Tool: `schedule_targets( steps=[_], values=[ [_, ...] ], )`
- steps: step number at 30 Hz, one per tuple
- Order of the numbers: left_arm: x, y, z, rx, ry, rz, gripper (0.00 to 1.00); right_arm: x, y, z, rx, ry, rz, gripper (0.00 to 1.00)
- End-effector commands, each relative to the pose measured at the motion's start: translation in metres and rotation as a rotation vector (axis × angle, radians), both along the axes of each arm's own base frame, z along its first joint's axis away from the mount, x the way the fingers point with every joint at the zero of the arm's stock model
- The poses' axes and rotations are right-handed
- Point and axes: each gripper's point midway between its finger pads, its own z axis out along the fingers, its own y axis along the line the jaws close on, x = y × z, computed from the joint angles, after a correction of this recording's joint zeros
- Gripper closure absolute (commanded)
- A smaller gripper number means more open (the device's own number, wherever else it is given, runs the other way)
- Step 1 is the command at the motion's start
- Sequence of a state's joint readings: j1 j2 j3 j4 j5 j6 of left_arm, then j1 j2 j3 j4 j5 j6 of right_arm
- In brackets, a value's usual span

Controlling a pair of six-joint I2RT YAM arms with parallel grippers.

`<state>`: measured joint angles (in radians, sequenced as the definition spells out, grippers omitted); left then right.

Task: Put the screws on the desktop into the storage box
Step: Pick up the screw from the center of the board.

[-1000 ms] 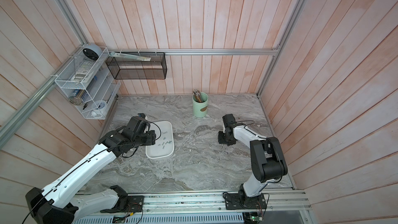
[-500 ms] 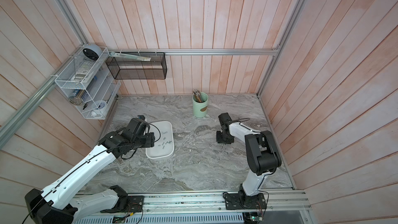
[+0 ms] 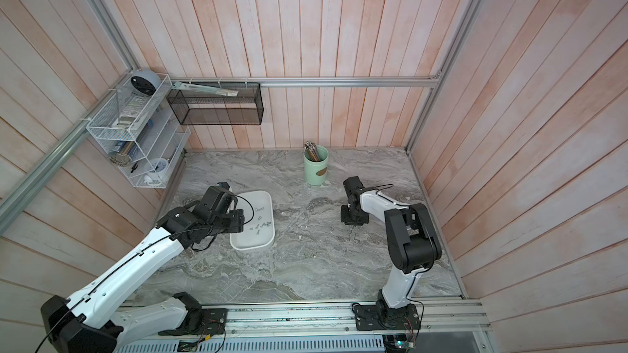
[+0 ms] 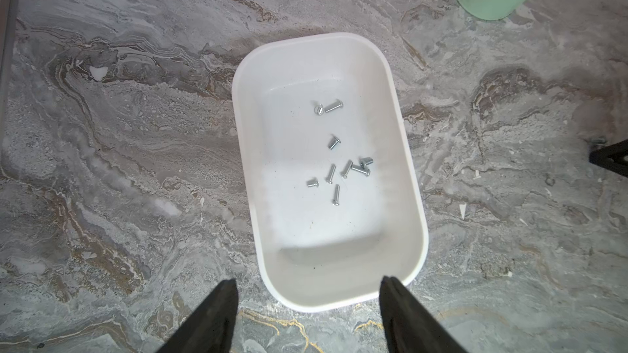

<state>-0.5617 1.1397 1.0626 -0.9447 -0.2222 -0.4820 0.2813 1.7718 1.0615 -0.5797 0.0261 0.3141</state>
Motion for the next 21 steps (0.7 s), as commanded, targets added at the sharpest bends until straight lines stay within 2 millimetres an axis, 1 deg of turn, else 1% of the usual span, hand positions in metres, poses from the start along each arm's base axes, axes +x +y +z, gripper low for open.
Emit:
schedule_targets(
  steps=[1, 6, 15, 18, 21],
  values=[
    [0.000, 0.006, -0.007, 0.036, 0.011, 0.004, 0.28, -0.016, 0.000, -0.010, -0.022, 0.078, -0.003, 0.73],
    [0.000, 0.006, -0.006, 0.035, 0.011, 0.005, 0.28, -0.015, 0.001, -0.005, -0.020, 0.068, -0.003, 0.75],
    [0.000, 0.006, -0.006, 0.035, 0.008, 0.006, 0.28, -0.011, 0.006, 0.025, 0.018, -0.009, -0.002, 0.77],
    [0.000, 0.006, -0.006, 0.035, 0.008, 0.006, 0.28, -0.011, 0.011, 0.033, 0.048, -0.028, 0.001, 0.77],
    [0.000, 0.006, -0.006, 0.037, 0.008, 0.006, 0.28, -0.013, 0.023, 0.043, 0.093, -0.049, 0.019, 0.77]
  ],
)
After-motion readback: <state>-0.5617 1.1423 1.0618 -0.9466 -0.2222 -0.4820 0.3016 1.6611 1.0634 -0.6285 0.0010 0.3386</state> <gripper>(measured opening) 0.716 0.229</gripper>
